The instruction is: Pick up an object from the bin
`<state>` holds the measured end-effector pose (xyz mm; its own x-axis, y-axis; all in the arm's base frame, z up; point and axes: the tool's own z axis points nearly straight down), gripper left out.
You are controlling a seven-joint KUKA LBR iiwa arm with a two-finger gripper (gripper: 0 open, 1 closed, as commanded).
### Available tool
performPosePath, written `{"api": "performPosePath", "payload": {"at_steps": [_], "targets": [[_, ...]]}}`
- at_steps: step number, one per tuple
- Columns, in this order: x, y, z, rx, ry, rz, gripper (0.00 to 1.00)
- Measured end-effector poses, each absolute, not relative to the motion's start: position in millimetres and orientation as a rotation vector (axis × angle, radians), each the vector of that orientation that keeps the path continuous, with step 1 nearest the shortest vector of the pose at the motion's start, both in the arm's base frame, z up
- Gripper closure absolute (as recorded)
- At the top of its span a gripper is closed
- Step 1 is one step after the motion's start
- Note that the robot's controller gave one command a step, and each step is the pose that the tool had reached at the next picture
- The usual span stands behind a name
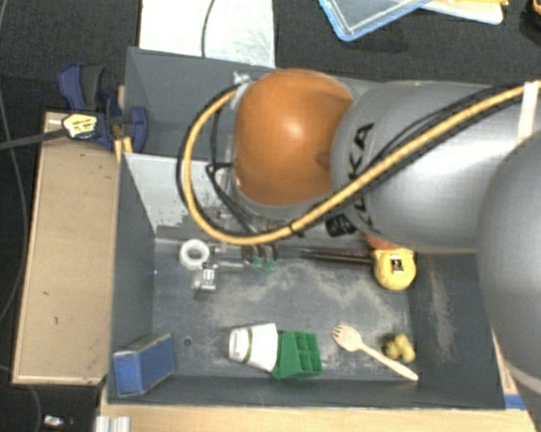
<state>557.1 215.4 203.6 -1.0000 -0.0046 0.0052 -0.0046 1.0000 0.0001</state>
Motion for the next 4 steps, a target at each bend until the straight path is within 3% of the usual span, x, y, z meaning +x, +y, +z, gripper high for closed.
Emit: {"api": "performPosePath", "payload": {"at_steps": [2,3,4], "targets": [[558.1,212,207,0.022,-3.145,-0.004,0.00],[545.2,194,204,0.417,-3.118,-0.003,0.00],[527.2,156,190,0.166,-3.141,-0.003,0.00]]}}
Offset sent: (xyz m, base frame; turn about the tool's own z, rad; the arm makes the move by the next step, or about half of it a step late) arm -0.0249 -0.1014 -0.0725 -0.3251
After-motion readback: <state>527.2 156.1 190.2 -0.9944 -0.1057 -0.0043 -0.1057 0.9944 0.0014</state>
